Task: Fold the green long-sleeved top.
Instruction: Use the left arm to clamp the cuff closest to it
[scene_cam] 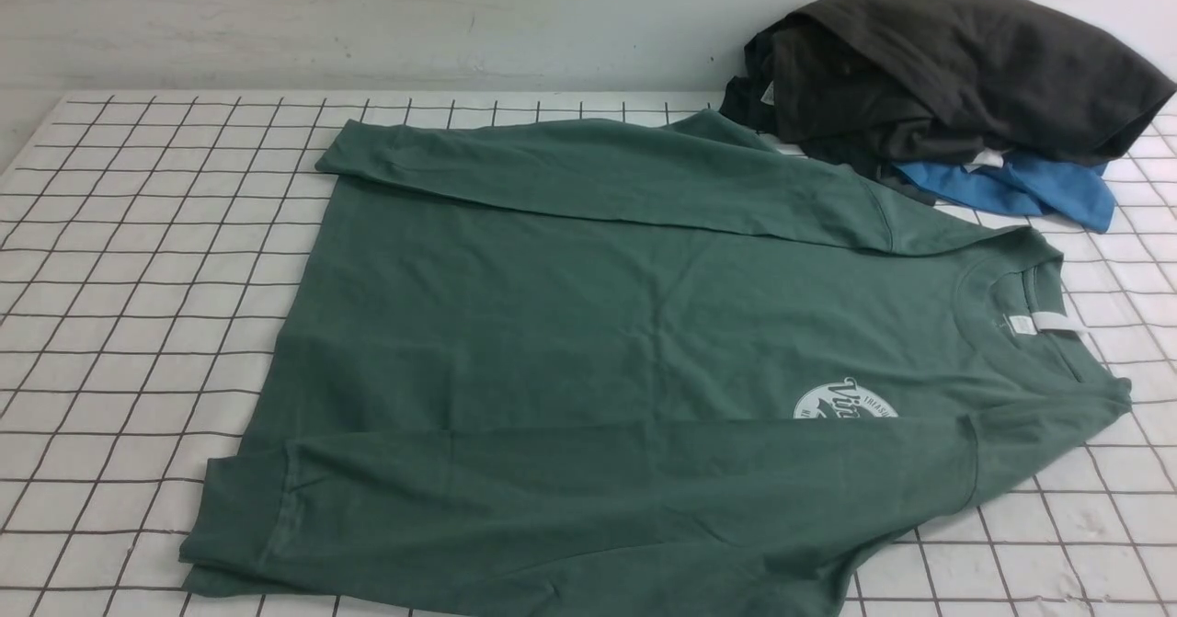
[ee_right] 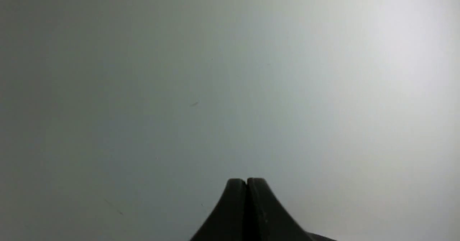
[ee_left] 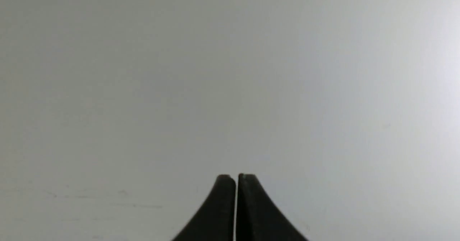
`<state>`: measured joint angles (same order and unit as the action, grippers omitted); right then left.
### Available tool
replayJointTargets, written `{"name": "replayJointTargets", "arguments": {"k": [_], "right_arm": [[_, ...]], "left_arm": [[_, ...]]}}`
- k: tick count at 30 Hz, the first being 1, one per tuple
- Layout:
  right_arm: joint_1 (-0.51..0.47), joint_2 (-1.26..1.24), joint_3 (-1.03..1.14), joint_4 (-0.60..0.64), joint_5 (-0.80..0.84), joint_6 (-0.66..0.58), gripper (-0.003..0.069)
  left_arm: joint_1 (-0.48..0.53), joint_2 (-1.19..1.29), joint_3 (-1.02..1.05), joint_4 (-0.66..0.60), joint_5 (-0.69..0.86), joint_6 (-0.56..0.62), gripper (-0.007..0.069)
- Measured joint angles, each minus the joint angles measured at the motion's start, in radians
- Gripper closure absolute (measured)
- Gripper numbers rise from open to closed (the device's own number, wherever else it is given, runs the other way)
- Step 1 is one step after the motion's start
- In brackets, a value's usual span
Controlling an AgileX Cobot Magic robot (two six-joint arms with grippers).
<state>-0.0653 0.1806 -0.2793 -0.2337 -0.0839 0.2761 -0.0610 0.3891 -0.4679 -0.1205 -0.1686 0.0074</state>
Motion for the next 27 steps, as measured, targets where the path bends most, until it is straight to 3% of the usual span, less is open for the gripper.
{"name": "replayJointTargets", "arguments": {"k": [3, 6, 7, 8, 12, 13, 16, 19, 23, 27], "right_arm": [[0.000, 0.159, -0.124, -0.070, 0.185, 0.000, 0.0670], [0.002, 0.314, -0.222, -0.063, 0.410, -0.004, 0.0670], [0.003, 0.324, -0.228, -0.060, 0.410, -0.004, 0.0670], [0.016, 0.413, -0.269, -0.021, 0.564, -0.039, 0.0670], [0.054, 0.554, -0.321, 0.098, 0.792, -0.169, 0.0670], [0.080, 0.633, -0.333, 0.164, 0.879, -0.265, 0.0670], [0.121, 0.732, -0.334, 0.279, 0.920, -0.404, 0.0670], [0.185, 0.854, -0.335, 0.437, 0.866, -0.575, 0.0670], [0.235, 0.933, -0.339, 0.552, 0.785, -0.706, 0.0669], [0.252, 0.966, -0.343, 0.619, 0.750, -0.781, 0.0669]], "left_arm": [[0.000, 0.209, -0.149, 0.000, 0.182, 0.014, 0.0631], [0.000, 0.407, -0.236, -0.013, 0.423, 0.018, 0.0631], [0.000, 0.419, -0.240, -0.014, 0.438, 0.018, 0.0631], [0.000, 0.505, -0.265, -0.031, 0.566, 0.021, 0.0631], [0.000, 0.651, -0.290, -0.056, 0.712, 0.027, 0.0631], [0.000, 0.722, -0.292, -0.064, 0.757, 0.028, 0.0618], [0.000, 0.819, -0.296, -0.069, 0.787, 0.028, 0.0564], [0.000, 0.966, -0.329, -0.069, 0.794, 0.028, 0.0379], [0.014, 1.105, -0.381, -0.071, 0.798, 0.029, 0.0182], [0.051, 1.216, -0.429, -0.074, 0.819, 0.029, 0.0136]]}}
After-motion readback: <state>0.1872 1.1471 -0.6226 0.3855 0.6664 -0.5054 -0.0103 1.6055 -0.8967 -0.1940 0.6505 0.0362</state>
